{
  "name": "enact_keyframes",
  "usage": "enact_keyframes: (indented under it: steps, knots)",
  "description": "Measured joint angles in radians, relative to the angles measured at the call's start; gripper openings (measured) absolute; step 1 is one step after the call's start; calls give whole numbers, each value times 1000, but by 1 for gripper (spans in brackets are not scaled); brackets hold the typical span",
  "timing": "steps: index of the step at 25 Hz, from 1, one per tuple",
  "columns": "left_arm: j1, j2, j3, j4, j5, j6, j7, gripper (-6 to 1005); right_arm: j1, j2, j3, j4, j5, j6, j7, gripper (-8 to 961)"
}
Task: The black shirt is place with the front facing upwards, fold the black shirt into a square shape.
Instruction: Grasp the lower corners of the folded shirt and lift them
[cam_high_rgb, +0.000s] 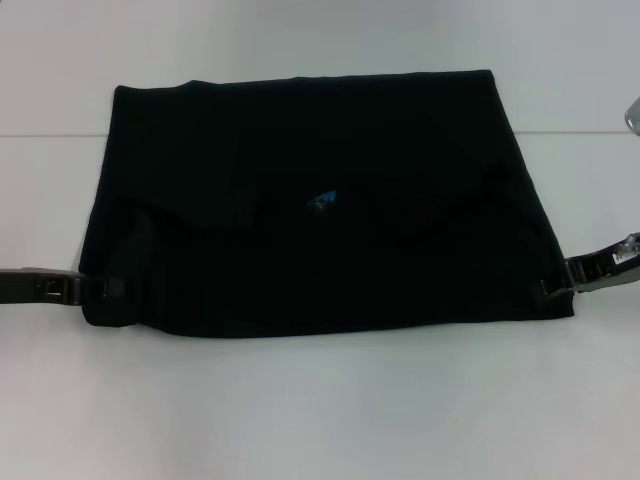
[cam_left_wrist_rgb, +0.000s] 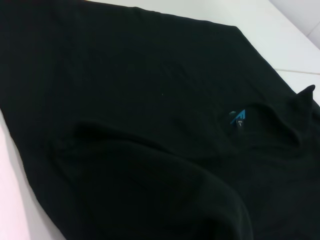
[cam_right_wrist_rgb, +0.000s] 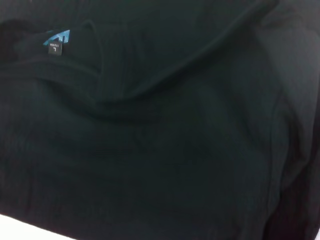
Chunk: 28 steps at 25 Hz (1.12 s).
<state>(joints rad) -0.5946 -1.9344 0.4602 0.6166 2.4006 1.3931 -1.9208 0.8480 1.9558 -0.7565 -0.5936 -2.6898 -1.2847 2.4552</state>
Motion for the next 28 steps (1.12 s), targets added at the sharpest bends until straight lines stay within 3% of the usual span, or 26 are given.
enact_keyframes:
  steps: [9,13,16,21,24,28]
  knots:
    - [-13,6,0,-17,6,10,0,62,-3,0,0,0,5,-5,-5,220]
    - [-20,16,1,-28,9,36,-3,62,-7,-1,10,-29,6,-76,-35,126]
    - [-22,39,2,-28,10,147,-24,62,-28,-13,37,-76,7,-173,-65,49]
    - [-34,73,3,-29,78,345,-68,62,-66,-57,81,-113,7,-378,-162,50]
    - [-50,77,26,-34,173,468,-78,62,-89,-72,79,-109,4,-517,-250,50]
    - [-52,61,122,-41,242,609,-69,63,-128,-66,58,-104,-1,-668,-383,50]
